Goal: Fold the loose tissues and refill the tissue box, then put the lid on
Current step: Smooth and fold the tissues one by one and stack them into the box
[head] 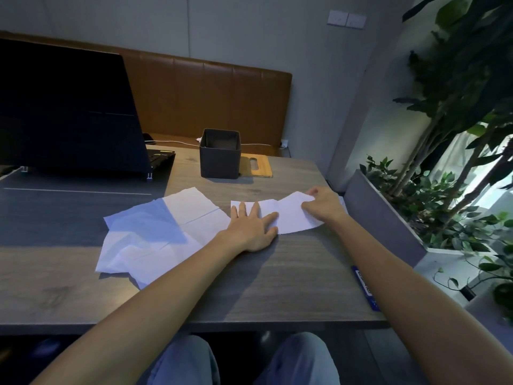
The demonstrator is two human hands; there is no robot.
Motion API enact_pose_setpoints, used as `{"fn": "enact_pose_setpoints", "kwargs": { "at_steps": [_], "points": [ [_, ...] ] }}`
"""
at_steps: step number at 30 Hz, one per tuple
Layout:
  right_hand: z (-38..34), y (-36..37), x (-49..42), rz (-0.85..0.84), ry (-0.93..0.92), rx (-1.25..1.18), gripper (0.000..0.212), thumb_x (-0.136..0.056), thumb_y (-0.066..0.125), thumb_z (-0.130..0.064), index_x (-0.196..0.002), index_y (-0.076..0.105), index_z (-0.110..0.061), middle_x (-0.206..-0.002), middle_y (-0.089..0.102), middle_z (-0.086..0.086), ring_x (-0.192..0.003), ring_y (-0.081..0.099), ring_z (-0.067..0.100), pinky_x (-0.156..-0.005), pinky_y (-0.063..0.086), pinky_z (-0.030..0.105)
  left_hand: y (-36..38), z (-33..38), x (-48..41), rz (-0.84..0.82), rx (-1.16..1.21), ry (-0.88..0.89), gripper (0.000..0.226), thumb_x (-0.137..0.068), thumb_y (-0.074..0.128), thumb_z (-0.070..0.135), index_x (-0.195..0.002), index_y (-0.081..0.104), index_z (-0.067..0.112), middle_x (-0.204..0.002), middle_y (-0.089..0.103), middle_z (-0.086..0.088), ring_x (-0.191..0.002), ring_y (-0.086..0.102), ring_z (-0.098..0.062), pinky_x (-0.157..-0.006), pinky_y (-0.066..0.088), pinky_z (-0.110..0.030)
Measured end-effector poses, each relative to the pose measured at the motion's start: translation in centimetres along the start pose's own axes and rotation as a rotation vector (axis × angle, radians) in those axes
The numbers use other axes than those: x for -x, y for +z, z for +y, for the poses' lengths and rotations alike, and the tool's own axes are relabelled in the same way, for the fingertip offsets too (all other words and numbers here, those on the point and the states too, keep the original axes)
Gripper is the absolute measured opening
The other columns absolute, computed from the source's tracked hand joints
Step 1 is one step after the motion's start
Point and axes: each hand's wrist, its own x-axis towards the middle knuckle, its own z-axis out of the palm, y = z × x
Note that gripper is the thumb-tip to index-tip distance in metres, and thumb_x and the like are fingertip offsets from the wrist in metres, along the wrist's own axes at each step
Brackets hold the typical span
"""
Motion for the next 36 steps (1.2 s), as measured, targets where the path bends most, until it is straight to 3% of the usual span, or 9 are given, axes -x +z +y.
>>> {"fn": "enact_pose_setpoints", "kwargs": {
  "at_steps": [4, 8, 11, 15, 19, 22, 28, 33, 36],
  "points": [
    [-0.8, -0.7, -0.1, 0.090, -0.111, -0.130, 0.041, -0.087, 0.066, -0.015, -0.127, 0.058, -0.016, -0.124, 0.062, 0.009, -0.099, 0.055, 0.019, -0.078, 0.043, 0.026, -0.6, 0.6, 0.1, -0.013, -0.001, 0.022, 0.059, -0.101, 0.026, 0.063, -0.156, 0.018, 0.042, -0.167, 0.010, -0.009, -0.151, 0.004, -0.043, -0.118, 0.000, -0.067],
    [-3.1, -0.7, 0.6, 0.131, -0.199, -0.178, 0.046, -0.087, 0.066, -0.011, -0.131, 0.055, -0.013, -0.124, 0.062, 0.011, -0.098, 0.056, 0.019, -0.074, 0.045, 0.025, -1.6, -0.5, 0.9, 0.132, 0.151, -0.089, 0.057, -0.101, 0.030, 0.058, -0.153, 0.033, 0.035, -0.165, 0.020, -0.008, -0.151, 0.012, -0.039, -0.120, 0.014, -0.059],
    [-5.4, 0.5, 1.4, 0.118, -0.258, -0.154, 0.049, -0.089, 0.069, -0.008, -0.134, 0.051, -0.017, -0.126, 0.059, 0.009, -0.099, 0.055, 0.017, -0.063, 0.046, 0.017, -2.3, -2.6, 1.8, 0.238, 0.195, -0.218, 0.050, -0.101, 0.038, 0.052, -0.145, 0.047, 0.028, -0.153, 0.040, -0.007, -0.140, 0.035, -0.032, -0.114, 0.030, -0.050],
    [-7.9, 3.4, 2.0, 0.048, -0.309, -0.133, 0.057, -0.089, 0.071, -0.008, -0.139, 0.046, -0.021, -0.132, 0.058, 0.008, -0.099, 0.054, 0.014, -0.070, 0.049, 0.016, -1.9, -5.5, 2.6, 0.277, 0.168, -0.245, 0.042, -0.100, 0.043, 0.049, -0.132, 0.058, 0.027, -0.138, 0.052, -0.006, -0.123, 0.047, -0.028, -0.102, 0.041, -0.043],
    [-9.0, 5.7, 3.2, -0.052, -0.385, -0.106, 0.057, -0.092, 0.068, -0.029, -0.143, 0.043, -0.021, -0.129, 0.059, 0.008, -0.102, 0.061, 0.018, -0.082, 0.057, 0.031, -0.6, -6.9, 3.0, 0.294, 0.150, -0.243, 0.039, -0.100, 0.041, 0.049, -0.133, 0.056, 0.035, -0.136, 0.052, -0.003, -0.124, 0.045, -0.029, -0.103, 0.034, -0.043],
    [-9.1, 6.7, 3.3, -0.033, -0.345, -0.154, 0.054, -0.096, 0.053, -0.053, -0.138, 0.048, -0.020, -0.128, 0.061, 0.007, -0.106, 0.065, 0.024, -0.090, 0.058, 0.046, 0.1, -7.2, 3.3, 0.362, 0.213, -0.235, 0.038, -0.103, 0.039, 0.041, -0.137, 0.054, 0.037, -0.139, 0.049, -0.001, -0.129, 0.041, -0.027, -0.105, 0.029, -0.042],
    [-6.3, 6.6, 2.1, 0.029, -0.277, 0.031, 0.024, -0.100, 0.053, -0.025, -0.120, 0.062, -0.013, -0.117, 0.066, 0.007, -0.097, 0.058, 0.018, -0.082, 0.052, 0.030, 0.7, -7.0, 3.4, 0.434, 0.231, -0.220, 0.037, -0.104, 0.036, 0.034, -0.137, 0.054, 0.030, -0.139, 0.052, -0.002, -0.128, 0.043, -0.026, -0.104, 0.030, -0.039],
    [-3.4, 7.4, 1.7, -0.007, -0.330, 0.303, 0.037, -0.101, 0.047, -0.033, -0.133, 0.057, -0.016, -0.136, 0.054, 0.010, -0.124, 0.047, 0.031, -0.105, 0.041, 0.043, 0.7, -6.5, 3.2, 0.421, 0.181, -0.163, 0.043, -0.104, 0.030, 0.047, -0.143, 0.043, 0.034, -0.148, 0.043, -0.003, -0.133, 0.037, -0.029, -0.106, 0.029, -0.045],
    [-1.6, 8.2, 1.9, 0.000, -0.408, 0.375, 0.042, -0.103, 0.039, -0.037, -0.140, 0.051, -0.023, -0.142, 0.049, 0.006, -0.125, 0.043, 0.032, -0.105, 0.032, 0.044, 0.8, -6.1, 3.2, 0.326, 0.033, -0.122, 0.049, -0.100, 0.026, 0.057, -0.142, 0.044, 0.039, -0.152, 0.035, -0.001, -0.141, 0.025, -0.031, -0.113, 0.021, -0.053]
  ]
}}
